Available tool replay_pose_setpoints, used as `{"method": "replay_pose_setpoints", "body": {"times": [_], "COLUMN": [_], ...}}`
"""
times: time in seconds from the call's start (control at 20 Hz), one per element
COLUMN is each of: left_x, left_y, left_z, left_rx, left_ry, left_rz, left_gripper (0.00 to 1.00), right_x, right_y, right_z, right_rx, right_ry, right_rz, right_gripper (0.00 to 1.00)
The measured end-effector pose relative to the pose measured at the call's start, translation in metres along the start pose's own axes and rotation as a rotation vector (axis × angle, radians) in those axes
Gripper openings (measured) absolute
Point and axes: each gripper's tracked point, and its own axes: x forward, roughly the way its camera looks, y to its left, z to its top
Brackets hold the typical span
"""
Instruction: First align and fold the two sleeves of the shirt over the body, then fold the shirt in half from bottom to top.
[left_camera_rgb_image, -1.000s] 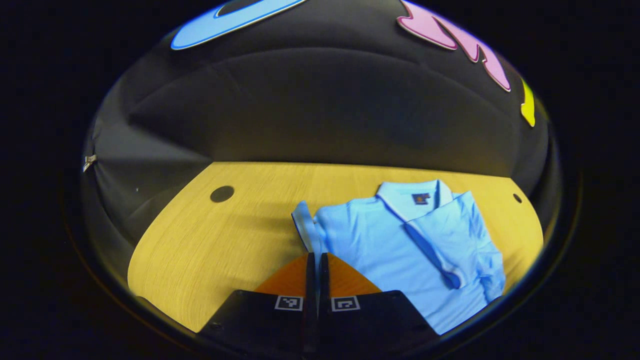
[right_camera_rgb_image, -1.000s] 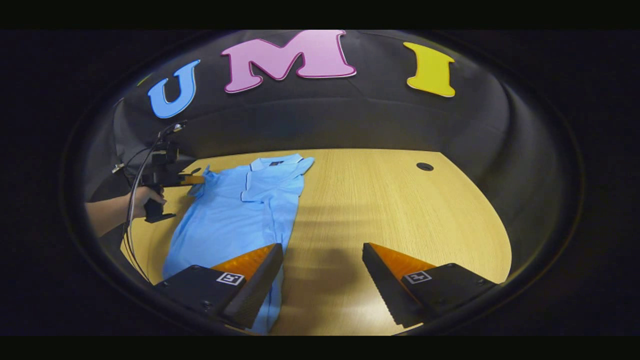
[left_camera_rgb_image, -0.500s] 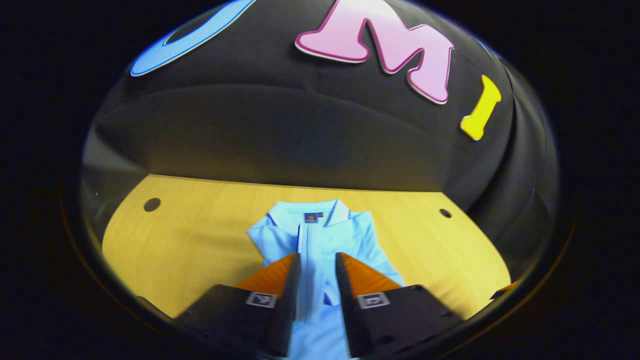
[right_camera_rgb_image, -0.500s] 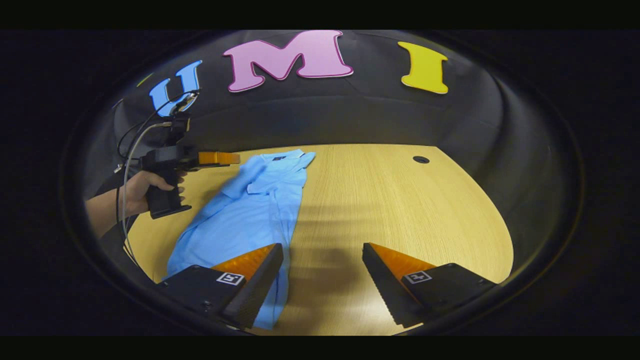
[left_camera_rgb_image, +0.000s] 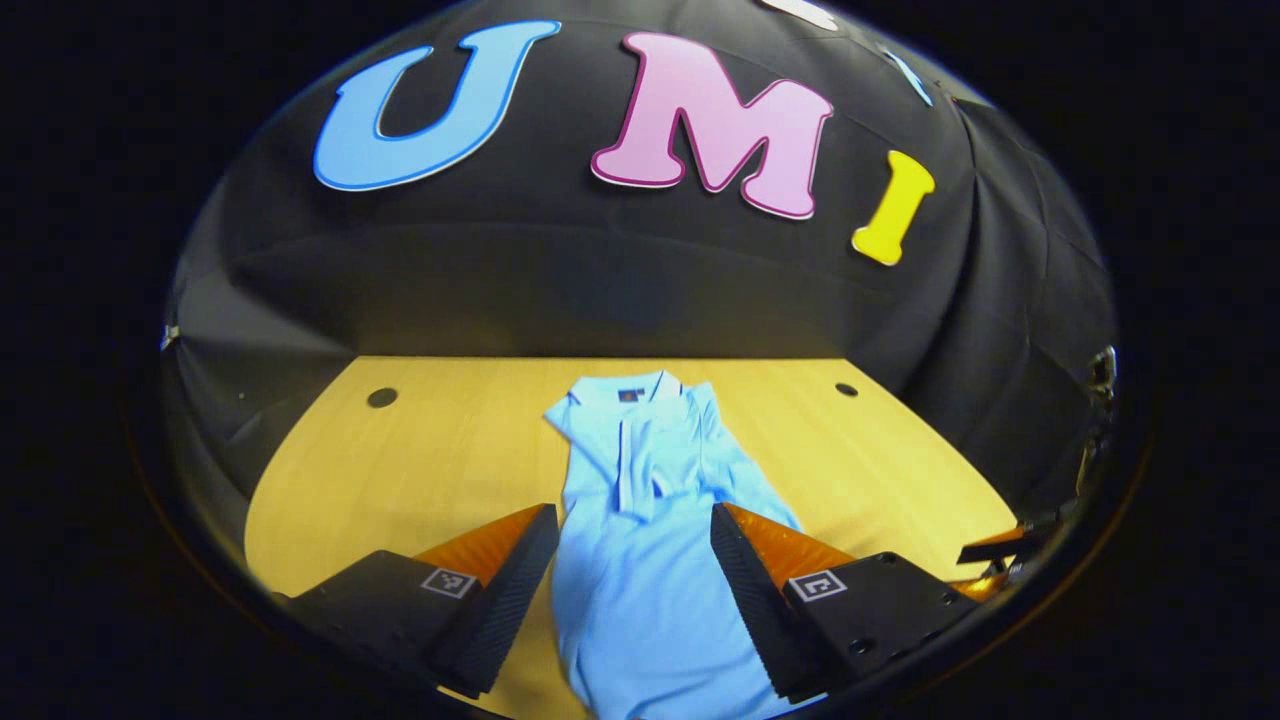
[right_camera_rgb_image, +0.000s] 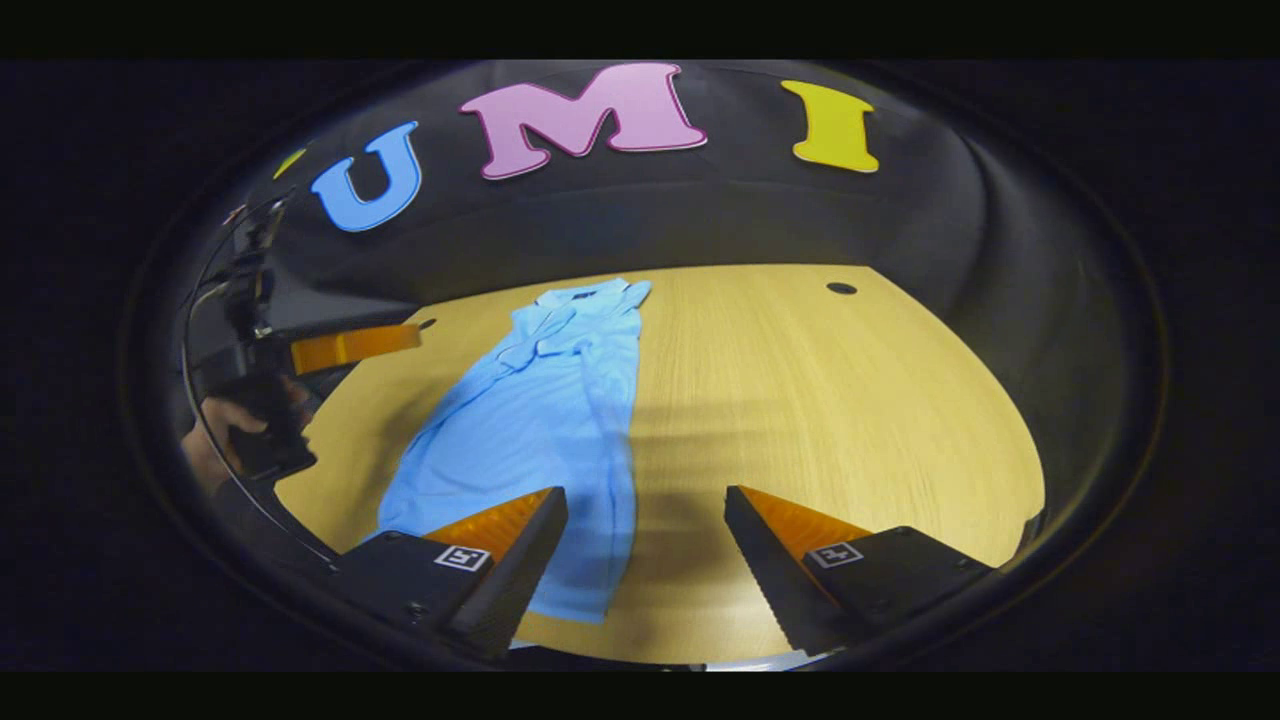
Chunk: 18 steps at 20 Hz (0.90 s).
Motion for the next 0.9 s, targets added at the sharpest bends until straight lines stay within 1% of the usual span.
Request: {"method": "replay_pose_setpoints", "body": {"times": [0.1,0.25,0.3,0.45,0.6,0.7,0.75,0.8,0.85,0.9], "left_x": [-0.039,-0.074,-0.08,-0.084,-0.081,-0.078,-0.075,-0.075,-0.074,-0.072], "left_y": [0.005,0.001,-0.001,-0.004,-0.012,-0.01,-0.01,-0.01,-0.008,-0.009], "left_z": [-0.042,-0.104,-0.125,-0.165,-0.189,-0.201,-0.206,-0.211,-0.208,-0.208], "left_rx": [0.015,-0.01,-0.019,-0.008,-0.015,0.012,0.018,0.017,0.03,0.034], "left_ry": [0.052,0.138,0.166,0.235,0.279,0.308,0.321,0.333,0.321,0.322], "left_rz": [0.03,0.056,0.059,0.072,0.069,0.086,0.093,0.099,0.105,0.106], "left_gripper": [0.97,0.97,0.97,0.98,0.97,0.98,0.98,0.98,0.98,0.99], "right_x": [-0.006,-0.007,-0.006,0.005,0.018,0.019,0.019,0.021,0.022,0.024], "right_y": [0.008,0.014,0.016,0.024,0.027,0.027,0.026,0.025,0.025,0.025], "right_z": [-0.023,-0.055,-0.064,-0.081,-0.091,-0.098,-0.097,-0.098,-0.099,-0.101], "right_rx": [0.002,0.0,0.007,0.037,0.0,-0.022,-0.04,-0.075,-0.12,-0.156], "right_ry": [0.037,0.081,0.096,0.125,0.144,0.161,0.146,0.142,0.14,0.145], "right_rz": [0.005,-0.008,-0.011,-0.01,-0.023,-0.028,-0.037,-0.039,-0.045,-0.049], "right_gripper": [0.99,0.99,0.99,0.99,0.99,0.99,0.92,0.99,0.97,0.98]}}
